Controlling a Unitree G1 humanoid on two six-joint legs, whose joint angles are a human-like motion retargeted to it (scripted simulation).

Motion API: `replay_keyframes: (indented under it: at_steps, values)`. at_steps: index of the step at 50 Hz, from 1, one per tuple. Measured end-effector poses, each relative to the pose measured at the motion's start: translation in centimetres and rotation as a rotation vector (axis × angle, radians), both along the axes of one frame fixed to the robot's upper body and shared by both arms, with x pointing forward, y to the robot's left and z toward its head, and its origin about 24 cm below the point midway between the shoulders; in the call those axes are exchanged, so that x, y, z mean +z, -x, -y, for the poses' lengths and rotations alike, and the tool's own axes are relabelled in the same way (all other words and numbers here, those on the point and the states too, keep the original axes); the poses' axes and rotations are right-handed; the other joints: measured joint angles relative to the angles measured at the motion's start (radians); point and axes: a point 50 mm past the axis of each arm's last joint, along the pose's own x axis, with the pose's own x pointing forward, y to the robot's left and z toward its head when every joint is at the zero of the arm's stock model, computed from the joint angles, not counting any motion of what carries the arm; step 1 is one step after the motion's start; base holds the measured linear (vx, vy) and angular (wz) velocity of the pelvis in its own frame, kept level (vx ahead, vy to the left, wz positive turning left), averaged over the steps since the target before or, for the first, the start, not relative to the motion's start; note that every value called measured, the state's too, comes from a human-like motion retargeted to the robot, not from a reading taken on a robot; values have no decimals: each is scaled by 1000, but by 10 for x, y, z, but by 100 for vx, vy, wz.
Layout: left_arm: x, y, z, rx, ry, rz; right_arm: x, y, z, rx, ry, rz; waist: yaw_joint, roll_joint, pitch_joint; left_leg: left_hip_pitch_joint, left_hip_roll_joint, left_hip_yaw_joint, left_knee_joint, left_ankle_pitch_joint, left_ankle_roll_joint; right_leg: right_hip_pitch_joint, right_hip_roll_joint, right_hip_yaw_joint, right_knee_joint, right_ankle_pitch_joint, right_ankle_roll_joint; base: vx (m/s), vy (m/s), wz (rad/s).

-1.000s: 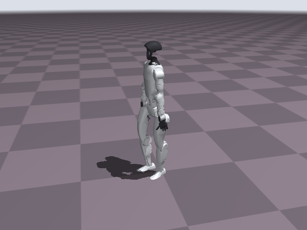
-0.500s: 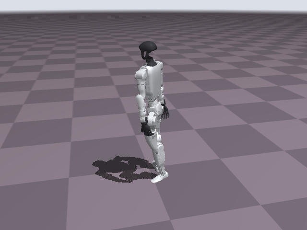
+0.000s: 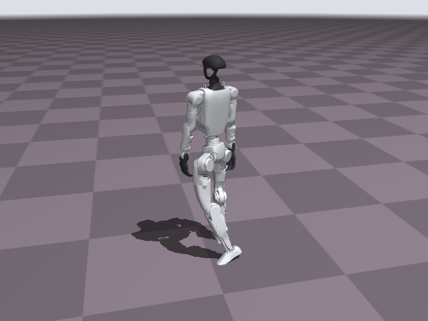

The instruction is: In place motions

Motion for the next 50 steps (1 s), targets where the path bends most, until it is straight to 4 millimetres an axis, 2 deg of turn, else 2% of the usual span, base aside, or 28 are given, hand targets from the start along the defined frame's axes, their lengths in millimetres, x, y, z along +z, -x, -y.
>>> replay_keyframes:
  at_steps: [3,5,7,9,12,14,17,18,20,22,23,27,31,34,41,50]
  values:
    - [0,9,-5,5,-17,-28,0,-18,0,49,-13,64,12,-51,6,-118,72,-149,290,18,153,1,-56,64,10,4,4,-16,2,-88]
    - [-1,15,-7,11,-32,-53,0,-27,3,70,-7,97,22,-53,26,-194,96,-294,425,13,193,8,-56,87,13,7,2,-16,3,-83]
    - [-1,23,-6,28,-47,-78,1,-34,7,78,6,114,44,-49,53,-254,66,-446,488,-43,152,15,-47,120,15,14,-2,-16,5,-109]
    - [-2,30,-3,53,-57,-99,1,-37,12,76,21,116,76,-50,80,-298,-12,-569,489,-112,109,22,-46,161,18,22,-5,-14,6,-128]
    - [-2,41,1,85,-58,-126,2,-38,19,55,35,107,104,-49,106,-322,-93,-632,409,-234,84,25,-51,205,22,33,-5,-10,2,-99]
    - [-2,50,4,93,-54,-150,3,-34,22,37,38,95,121,-36,116,-330,-149,-685,294,-273,66,28,-39,226,20,39,-5,-2,-3,-91]
    - [-2,64,8,97,-50,-192,3,-24,26,15,40,62,161,4,139,-303,-198,-762,47,-230,29,50,21,263,14,41,-9,9,-8,-115]
    - [-1,68,9,98,-50,-206,3,-20,27,10,45,48,176,16,149,-290,-210,-791,-35,-169,46,63,42,281,12,40,-9,19,-11,-102]
    - [-1,80,12,102,-50,-239,4,-8,30,11,57,6,163,36,131,-266,-270,-933,-101,-159,58,70,63,289,10,36,-6,28,-12,-28]
    - [1,91,14,119,-37,-275,5,3,31,34,70,-46,95,63,92,-273,-174,-745,-99,-158,14,51,67,264,19,31,2,26,-16,34]
    - [1,94,15,122,-31,-288,5,10,28,34,78,-67,90,63,85,-269,-191,-786,-125,-138,15,50,65,273,23,33,6,17,-14,-7]
    - [0,87,9,101,-43,-269,5,26,20,-43,78,-96,86,55,112,-194,-210,-780,-187,-127,34,88,71,275,28,36,5,13,-10,-33]
    - [0,81,3,95,-51,-248,7,47,9,-66,-13,-174,123,39,63,-168,-228,-729,-231,-130,42,78,79,319,23,35,7,21,-12,-64]
    - [-1,72,3,129,-46,-222,8,51,7,-50,-40,-199,147,32,47,-170,-224,-689,-227,-139,42,75,90,351,18,36,6,6,-7,-61]
    - [-2,44,3,138,-31,-138,5,33,9,-1,-21,-138,36,43,61,-169,-234,-766,-205,-138,53,83,59,262,23,62,31,3,-3,55]
    - [-2,29,-1,30,-30,-86,1,6,4,-47,-54,-34,81,32,38,-194,-238,-730,-201,-138,54,61,41,300,47,39,55,1,0,-16]
